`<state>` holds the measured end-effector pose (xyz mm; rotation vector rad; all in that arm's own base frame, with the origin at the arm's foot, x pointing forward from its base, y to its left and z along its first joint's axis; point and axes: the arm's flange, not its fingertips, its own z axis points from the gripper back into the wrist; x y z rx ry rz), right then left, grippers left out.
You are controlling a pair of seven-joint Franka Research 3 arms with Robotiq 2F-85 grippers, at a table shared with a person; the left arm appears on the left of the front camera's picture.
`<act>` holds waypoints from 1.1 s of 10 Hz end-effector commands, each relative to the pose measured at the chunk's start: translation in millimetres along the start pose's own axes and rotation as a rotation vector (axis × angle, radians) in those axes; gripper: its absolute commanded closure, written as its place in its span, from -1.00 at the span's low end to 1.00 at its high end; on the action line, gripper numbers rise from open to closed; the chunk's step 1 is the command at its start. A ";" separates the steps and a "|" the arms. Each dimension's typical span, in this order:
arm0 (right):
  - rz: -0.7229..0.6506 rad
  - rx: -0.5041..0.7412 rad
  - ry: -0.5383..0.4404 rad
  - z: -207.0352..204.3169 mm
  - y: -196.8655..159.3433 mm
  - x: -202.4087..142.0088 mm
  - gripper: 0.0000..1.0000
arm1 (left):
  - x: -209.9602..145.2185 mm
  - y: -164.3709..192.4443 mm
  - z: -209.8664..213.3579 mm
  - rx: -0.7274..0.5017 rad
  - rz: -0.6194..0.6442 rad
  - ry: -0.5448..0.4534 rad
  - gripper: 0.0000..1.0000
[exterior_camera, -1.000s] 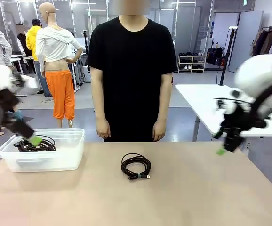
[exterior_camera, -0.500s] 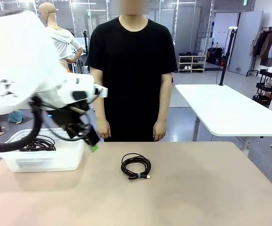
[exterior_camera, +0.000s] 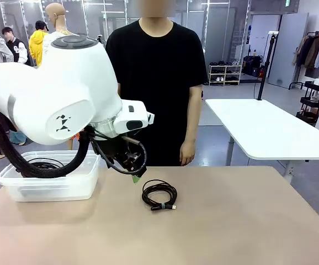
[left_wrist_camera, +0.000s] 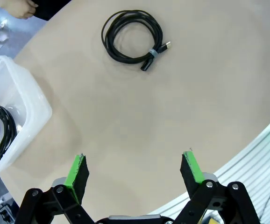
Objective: Organize and store the cables.
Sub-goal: Place the USB Extension Cable into the Organizing box.
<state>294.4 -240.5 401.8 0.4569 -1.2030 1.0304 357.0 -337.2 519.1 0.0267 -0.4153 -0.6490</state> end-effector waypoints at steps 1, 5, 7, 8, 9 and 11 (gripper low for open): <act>-0.012 0.047 0.085 -4.1 -1.0 6.7 -1.00 | -1.7 -1.4 5.5 -0.001 0.002 0.000 -1.00; -0.012 0.047 0.085 -4.1 -1.0 6.7 -1.00 | -1.7 -1.4 5.5 -0.001 0.002 0.000 -1.00; -0.012 0.047 0.085 -4.1 -1.0 6.7 -1.00 | -0.1 -1.8 1.5 -0.005 -0.004 -0.002 -1.00; -0.012 0.047 0.085 -4.1 -1.0 6.7 -1.00 | 13.4 -13.8 -9.0 -0.023 -0.082 -0.039 -1.00; -0.012 0.047 0.085 -4.1 -1.0 6.7 -1.00 | 33.4 -22.9 -18.1 -0.024 -0.165 -0.061 -1.00; -0.012 0.047 0.085 -4.1 -1.0 6.7 -1.00 | 76.3 -41.9 -49.3 -0.012 -0.282 -0.015 -1.00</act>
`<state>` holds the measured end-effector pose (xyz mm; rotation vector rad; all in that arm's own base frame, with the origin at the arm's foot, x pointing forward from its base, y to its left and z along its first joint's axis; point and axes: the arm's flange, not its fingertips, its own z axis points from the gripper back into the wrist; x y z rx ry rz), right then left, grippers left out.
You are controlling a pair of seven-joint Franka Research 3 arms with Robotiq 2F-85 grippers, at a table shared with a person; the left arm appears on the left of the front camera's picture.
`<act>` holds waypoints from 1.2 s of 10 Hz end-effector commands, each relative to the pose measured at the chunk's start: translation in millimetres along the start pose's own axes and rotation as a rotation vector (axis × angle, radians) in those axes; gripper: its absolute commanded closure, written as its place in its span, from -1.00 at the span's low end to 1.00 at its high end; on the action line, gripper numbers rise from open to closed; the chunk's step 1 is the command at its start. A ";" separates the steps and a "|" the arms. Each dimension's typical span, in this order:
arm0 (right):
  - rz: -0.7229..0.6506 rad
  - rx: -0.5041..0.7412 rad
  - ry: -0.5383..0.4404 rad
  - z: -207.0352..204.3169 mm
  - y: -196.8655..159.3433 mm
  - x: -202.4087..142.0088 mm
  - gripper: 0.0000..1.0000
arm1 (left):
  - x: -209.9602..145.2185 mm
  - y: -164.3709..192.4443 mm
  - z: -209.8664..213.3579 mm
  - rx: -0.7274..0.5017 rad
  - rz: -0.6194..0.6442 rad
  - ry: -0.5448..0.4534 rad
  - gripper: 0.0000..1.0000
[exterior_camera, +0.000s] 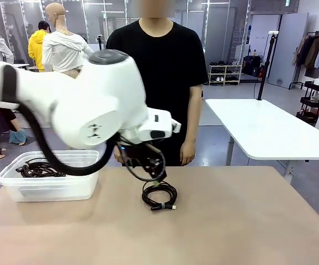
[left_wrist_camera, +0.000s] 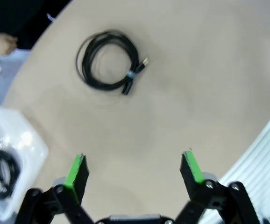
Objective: Organize and store the cables.
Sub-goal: Place the USB Extension Cable into the Organizing box.
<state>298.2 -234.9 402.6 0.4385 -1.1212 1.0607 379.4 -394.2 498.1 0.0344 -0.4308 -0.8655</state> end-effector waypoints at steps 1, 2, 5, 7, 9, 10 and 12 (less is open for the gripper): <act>-0.014 0.015 0.009 2.3 -0.4 3.5 -1.00 | 45.8 -2.6 -31.0 0.018 -0.093 0.047 -1.00; -0.014 0.015 0.009 2.3 -0.4 3.5 -1.00 | 49.4 -5.5 -42.7 -0.014 -0.102 0.053 -1.00; -0.014 0.015 0.009 2.3 -0.4 3.5 -1.00 | 50.8 -8.0 -63.3 -0.050 -0.091 0.080 -1.00; -0.014 0.015 0.009 2.3 -0.4 3.5 -1.00 | 58.8 -0.6 -76.7 -0.054 -0.140 0.099 -1.00; -0.014 0.015 0.009 2.3 -0.4 3.5 -1.00 | 66.9 9.3 -87.4 -0.108 -0.377 0.061 -1.00; -0.014 0.015 0.009 2.3 -0.4 3.5 -1.00 | 68.8 16.4 -95.5 -0.115 -0.541 0.033 -1.00; -0.014 0.015 0.009 2.3 -0.4 3.5 -1.00 | 81.2 20.7 -99.0 -0.105 -0.646 0.075 -1.00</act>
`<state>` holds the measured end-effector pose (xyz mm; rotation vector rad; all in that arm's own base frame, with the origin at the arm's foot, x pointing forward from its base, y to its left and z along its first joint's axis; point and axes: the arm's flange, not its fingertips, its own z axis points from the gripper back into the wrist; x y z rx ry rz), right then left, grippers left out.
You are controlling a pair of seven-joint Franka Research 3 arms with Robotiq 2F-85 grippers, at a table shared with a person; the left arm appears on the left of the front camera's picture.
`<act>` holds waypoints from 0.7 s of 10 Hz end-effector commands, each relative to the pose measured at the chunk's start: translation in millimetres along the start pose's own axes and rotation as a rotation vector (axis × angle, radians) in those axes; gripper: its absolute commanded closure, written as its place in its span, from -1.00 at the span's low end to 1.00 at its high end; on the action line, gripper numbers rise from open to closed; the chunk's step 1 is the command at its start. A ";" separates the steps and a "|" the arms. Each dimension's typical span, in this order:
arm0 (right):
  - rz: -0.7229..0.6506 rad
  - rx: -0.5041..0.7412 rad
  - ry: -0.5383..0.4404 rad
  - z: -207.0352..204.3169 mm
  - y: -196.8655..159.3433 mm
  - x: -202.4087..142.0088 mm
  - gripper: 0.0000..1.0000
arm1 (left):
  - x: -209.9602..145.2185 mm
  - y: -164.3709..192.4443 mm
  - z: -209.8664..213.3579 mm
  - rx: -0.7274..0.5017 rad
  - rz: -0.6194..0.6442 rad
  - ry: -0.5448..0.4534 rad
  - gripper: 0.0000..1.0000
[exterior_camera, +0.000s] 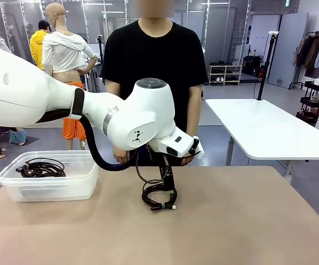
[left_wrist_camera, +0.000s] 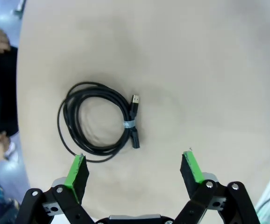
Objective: Organize and store the cables.
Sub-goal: Place the USB Extension Cable into the Organizing box.
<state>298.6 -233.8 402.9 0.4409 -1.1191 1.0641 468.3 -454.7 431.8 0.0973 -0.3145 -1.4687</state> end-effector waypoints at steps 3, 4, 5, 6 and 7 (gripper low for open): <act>-0.015 0.011 0.009 3.2 -0.5 2.7 -1.00 | 0.0 0.0 0.0 0.000 0.000 0.000 -1.00; -0.015 0.011 0.009 3.2 -0.5 2.7 -1.00 | 0.0 0.0 0.0 0.000 0.000 0.000 -1.00; -0.015 0.011 0.009 3.2 -0.5 2.7 -1.00 | 2.6 5.7 -1.1 -0.012 -0.038 0.012 -1.00; -0.015 0.011 0.009 3.2 -0.5 2.7 -1.00 | 5.7 0.9 -15.0 -0.133 -0.138 0.052 -1.00; -0.015 0.011 0.009 3.2 -0.5 2.7 -1.00 | 6.2 7.7 -30.8 -0.151 -0.139 0.087 -1.00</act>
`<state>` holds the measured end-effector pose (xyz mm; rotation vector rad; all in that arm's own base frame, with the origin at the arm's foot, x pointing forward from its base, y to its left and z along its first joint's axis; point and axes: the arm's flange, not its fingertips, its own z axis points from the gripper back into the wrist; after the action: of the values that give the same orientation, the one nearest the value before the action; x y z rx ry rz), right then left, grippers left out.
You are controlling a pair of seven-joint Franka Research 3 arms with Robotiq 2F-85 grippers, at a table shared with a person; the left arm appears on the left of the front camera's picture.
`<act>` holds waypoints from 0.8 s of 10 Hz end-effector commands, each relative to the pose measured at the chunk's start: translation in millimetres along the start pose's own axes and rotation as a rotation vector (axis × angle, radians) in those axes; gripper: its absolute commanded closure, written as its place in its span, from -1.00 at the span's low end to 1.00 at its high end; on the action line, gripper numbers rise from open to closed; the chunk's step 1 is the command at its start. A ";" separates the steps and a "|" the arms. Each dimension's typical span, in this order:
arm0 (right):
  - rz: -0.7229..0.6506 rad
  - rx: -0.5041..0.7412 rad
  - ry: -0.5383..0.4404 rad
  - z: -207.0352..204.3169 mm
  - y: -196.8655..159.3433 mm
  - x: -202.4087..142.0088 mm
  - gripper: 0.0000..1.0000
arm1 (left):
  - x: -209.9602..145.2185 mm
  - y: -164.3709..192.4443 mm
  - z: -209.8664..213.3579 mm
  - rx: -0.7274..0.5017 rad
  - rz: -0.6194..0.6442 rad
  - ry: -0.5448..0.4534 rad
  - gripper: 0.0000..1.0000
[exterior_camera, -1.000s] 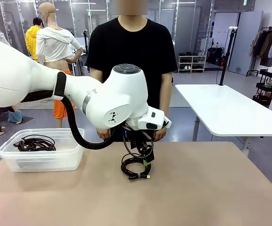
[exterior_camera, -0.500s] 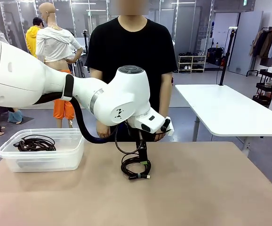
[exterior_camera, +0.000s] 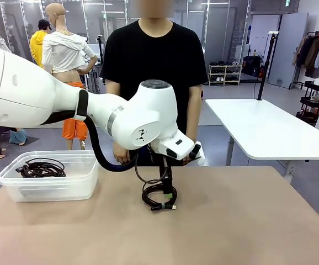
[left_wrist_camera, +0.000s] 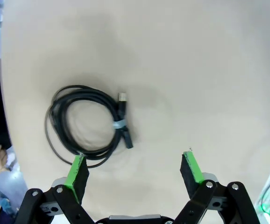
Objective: Organize and store the cables.
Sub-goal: Place the USB Extension Cable into the Organizing box.
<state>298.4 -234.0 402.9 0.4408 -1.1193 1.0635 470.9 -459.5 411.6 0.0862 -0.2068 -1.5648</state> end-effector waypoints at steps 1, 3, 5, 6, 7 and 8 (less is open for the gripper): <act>-0.014 0.012 0.009 2.9 -0.6 2.8 -1.00 | 3.9 25.7 -24.6 -0.114 -0.085 0.029 -1.00; -0.014 0.012 0.009 2.9 -0.6 2.8 -1.00 | 6.9 42.6 -50.3 -0.155 -0.024 0.062 -1.00; -0.014 0.012 0.009 2.9 -0.6 2.8 -1.00 | 4.8 52.6 -73.9 -0.182 0.005 0.054 -1.00; -0.014 0.012 0.009 2.9 -0.6 2.8 -1.00 | 4.2 60.2 -88.4 -0.231 0.041 0.049 -1.00; -0.014 0.012 0.009 2.9 -0.6 2.8 -1.00 | 5.2 62.6 -96.9 -0.251 0.046 0.041 -1.00; -0.014 0.012 0.009 2.9 -0.6 2.8 -1.00 | 5.7 63.7 -102.9 -0.259 0.051 0.048 -1.00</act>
<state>298.3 -234.0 402.9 0.4415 -1.1192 1.0635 546.9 -466.0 318.7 -0.0518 0.0008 -1.5264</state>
